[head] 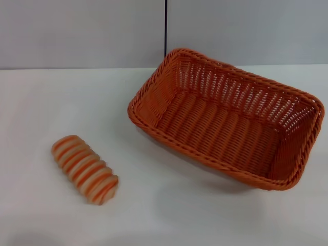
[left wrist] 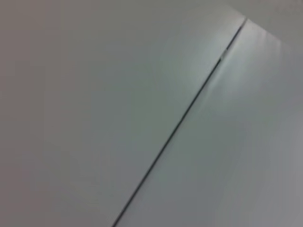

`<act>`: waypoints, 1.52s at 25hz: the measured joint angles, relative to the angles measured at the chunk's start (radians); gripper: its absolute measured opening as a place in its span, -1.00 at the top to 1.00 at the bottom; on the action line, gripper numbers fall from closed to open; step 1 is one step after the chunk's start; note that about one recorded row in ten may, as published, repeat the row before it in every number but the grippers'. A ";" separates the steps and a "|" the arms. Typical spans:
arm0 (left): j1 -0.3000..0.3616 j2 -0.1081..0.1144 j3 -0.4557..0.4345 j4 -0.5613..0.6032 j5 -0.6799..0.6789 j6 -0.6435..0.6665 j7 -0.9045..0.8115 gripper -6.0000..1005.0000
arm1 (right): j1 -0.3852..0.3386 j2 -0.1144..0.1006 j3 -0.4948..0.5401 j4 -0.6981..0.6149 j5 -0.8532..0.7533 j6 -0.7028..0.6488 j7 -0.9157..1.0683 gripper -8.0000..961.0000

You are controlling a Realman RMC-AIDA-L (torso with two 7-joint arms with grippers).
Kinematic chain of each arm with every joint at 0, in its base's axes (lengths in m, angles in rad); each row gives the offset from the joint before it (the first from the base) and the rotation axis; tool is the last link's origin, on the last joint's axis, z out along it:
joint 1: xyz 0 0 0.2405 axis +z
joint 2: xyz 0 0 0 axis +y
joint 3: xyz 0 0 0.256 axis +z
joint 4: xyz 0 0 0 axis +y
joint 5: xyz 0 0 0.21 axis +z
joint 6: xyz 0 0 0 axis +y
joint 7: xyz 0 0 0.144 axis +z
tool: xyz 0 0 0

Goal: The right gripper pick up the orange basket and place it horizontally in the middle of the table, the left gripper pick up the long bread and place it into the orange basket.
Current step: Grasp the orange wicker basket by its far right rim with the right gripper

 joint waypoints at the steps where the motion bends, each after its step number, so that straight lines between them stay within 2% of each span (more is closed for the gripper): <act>1: 0.001 0.000 0.011 0.007 0.000 -0.002 -0.003 0.37 | -0.001 0.000 -0.016 -0.010 -0.004 -0.003 0.001 -0.24; 2: 0.003 0.000 0.028 0.022 0.000 -0.004 -0.005 0.62 | -0.002 -0.001 -0.033 -0.020 -0.007 -0.005 0.001 -0.24; 7: 0.005 0.000 0.049 0.043 0.001 0.006 -0.008 0.27 | -0.005 -0.002 -0.131 -0.074 -0.008 -0.030 0.002 -0.24; 8: 0.007 0.000 0.072 0.062 0.001 0.009 -0.008 0.20 | -0.006 -0.004 -0.184 -0.105 -0.008 -0.036 0.015 -0.24; 13: 0.022 0.000 0.151 0.118 0.002 0.007 -0.002 0.16 | -0.007 -0.013 -0.263 -0.181 -0.009 -0.047 0.084 -0.23; 16: 0.026 0.001 0.195 0.147 0.002 0.004 0.002 0.13 | -0.014 -0.031 -0.351 -0.282 -0.009 -0.055 0.212 -0.23; 18: 0.026 0.003 0.216 0.155 0.003 0.000 0.002 0.13 | -0.018 -0.059 -0.423 -0.358 -0.013 -0.058 0.329 -0.23; 20: 0.026 0.003 0.220 0.157 0.003 -0.001 0.002 0.13 | -0.016 -0.100 -0.496 -0.441 -0.040 -0.071 0.484 -0.23; 22: 0.026 0.004 0.234 0.163 0.004 -0.004 0.004 0.13 | 0.000 -0.148 -0.539 -0.509 -0.087 -0.099 0.624 -0.23; 23: 0.026 0.004 0.234 0.163 0.004 -0.004 0.004 0.13 | 0.035 -0.205 -0.558 -0.571 -0.169 -0.150 0.761 -0.23; 24: 0.026 0.004 0.234 0.163 0.004 -0.004 0.004 0.13 | 0.035 -0.205 -0.558 -0.571 -0.169 -0.150 0.761 -0.23; 26: 0.027 0.003 0.241 0.164 0.004 -0.004 0.005 0.13 | 0.084 -0.252 -0.558 -0.633 -0.279 -0.212 0.885 -0.22; 29: 0.030 0.000 0.253 0.153 0.006 -0.005 0.017 0.13 | 0.164 -0.290 -0.558 -0.703 -0.431 -0.261 1.008 -0.22; 33: 0.032 0.002 0.271 0.157 0.022 -0.005 0.015 0.13 | 0.268 -0.331 -0.585 -0.717 -0.656 -0.283 1.129 -0.22; 35: 0.034 0.003 0.273 0.158 0.027 -0.005 0.008 0.13 | 0.316 -0.346 -0.620 -0.703 -0.764 -0.285 1.158 -0.22; 38: 0.035 0.003 0.284 0.155 0.029 -0.005 0.006 0.13 | 0.359 -0.353 -0.675 -0.678 -0.838 -0.276 1.169 -0.22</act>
